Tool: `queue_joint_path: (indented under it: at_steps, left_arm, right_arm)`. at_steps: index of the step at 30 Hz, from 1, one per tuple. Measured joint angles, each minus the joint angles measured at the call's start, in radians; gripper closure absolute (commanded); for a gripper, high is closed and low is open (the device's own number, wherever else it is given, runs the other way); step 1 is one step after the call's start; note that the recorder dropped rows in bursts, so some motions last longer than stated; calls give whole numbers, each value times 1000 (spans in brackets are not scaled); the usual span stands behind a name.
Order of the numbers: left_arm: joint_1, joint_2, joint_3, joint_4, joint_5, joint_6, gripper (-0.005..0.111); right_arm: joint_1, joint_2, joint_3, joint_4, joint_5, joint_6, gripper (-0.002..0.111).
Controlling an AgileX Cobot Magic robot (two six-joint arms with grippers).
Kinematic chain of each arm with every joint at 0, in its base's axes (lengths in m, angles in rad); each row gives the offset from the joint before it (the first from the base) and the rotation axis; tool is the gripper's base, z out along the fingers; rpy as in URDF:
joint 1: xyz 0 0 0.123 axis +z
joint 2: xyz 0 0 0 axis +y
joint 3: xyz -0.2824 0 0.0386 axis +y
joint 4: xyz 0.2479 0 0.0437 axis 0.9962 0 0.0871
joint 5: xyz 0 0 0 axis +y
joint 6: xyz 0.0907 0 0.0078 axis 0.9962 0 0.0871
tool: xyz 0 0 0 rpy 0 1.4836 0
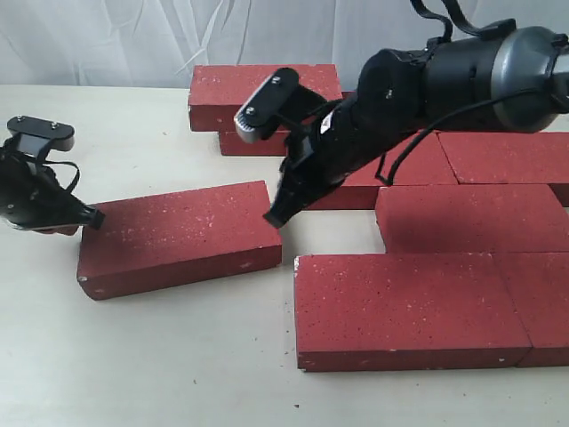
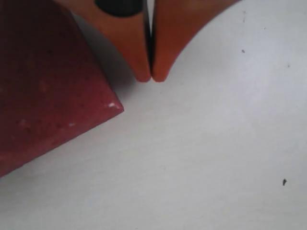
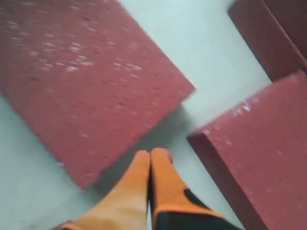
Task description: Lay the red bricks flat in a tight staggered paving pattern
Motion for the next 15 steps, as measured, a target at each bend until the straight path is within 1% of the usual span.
queue_joint_path:
  at_steps: [2,5,9,15]
  left_arm:
    - [17,-41,0,-14,50,-8,107]
    - [21,-55,0,-83,100,42,107]
    - [21,-42,0,-130,99,97,107]
    - [21,6,0,-148,58,112,107]
  right_arm:
    - [-54,57,-5,-6,-11,34,109]
    - [-63,129,-46,-4,-8,43,109]
    - [-63,189,-80,-2,-6,43,109]
    - [-63,239,-88,1,-59,45,109]
